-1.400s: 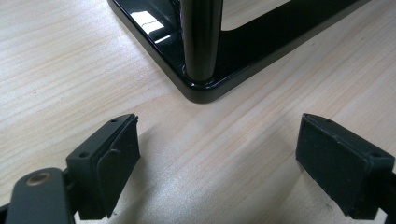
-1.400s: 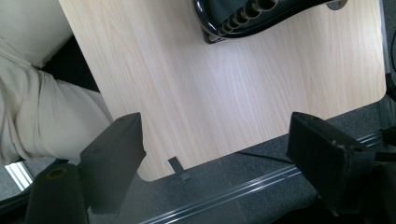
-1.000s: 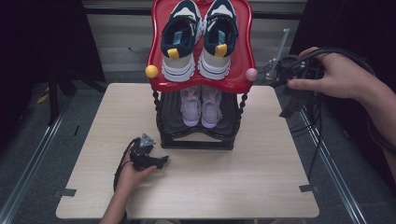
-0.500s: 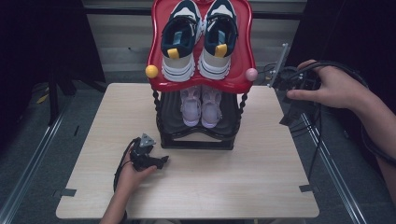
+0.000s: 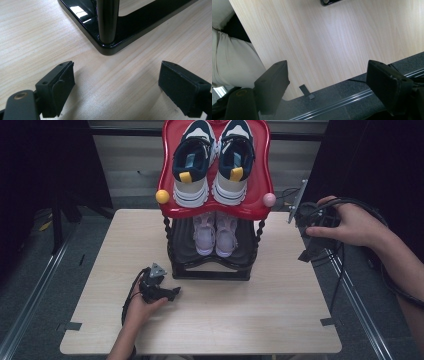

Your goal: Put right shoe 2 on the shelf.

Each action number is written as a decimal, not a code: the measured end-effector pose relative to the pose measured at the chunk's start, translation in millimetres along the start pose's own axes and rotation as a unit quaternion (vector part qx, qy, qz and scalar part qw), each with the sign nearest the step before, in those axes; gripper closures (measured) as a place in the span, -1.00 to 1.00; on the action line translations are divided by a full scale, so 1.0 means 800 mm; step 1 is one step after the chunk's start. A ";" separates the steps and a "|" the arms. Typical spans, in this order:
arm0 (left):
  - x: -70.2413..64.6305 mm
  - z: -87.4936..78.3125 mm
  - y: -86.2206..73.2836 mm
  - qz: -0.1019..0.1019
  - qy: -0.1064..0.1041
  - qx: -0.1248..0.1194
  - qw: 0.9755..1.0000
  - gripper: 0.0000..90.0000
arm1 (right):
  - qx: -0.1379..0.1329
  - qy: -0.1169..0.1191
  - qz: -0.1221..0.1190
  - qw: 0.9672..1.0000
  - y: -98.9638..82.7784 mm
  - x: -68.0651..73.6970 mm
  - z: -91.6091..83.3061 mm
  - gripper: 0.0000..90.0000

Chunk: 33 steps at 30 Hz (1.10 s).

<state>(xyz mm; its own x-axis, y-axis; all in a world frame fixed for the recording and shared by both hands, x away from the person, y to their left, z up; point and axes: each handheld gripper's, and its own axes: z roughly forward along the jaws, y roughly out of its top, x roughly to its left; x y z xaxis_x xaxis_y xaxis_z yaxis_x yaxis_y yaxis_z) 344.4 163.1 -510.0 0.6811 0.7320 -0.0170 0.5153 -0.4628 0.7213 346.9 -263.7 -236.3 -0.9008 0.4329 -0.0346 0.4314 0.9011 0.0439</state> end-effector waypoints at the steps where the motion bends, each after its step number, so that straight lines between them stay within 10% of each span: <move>1: 0.000 0.000 0.000 0.000 0.000 0.000 1.000 -0.71 | -0.001 0.000 -0.002 1.000 -0.001 0.000 0.003 -0.60; 33: 0.000 0.000 0.000 0.000 0.000 0.000 1.000 -0.71 | -0.010 0.012 0.006 1.000 -0.018 -0.003 0.075 -0.61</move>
<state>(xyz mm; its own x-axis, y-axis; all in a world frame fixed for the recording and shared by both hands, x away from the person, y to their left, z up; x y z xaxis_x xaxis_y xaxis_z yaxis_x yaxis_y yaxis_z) 344.5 163.1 -510.0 0.6810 0.7321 -0.0170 0.5151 -0.4623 0.7217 345.8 -276.6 -297.1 -0.8964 0.4431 -0.0093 0.4417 0.8949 0.0640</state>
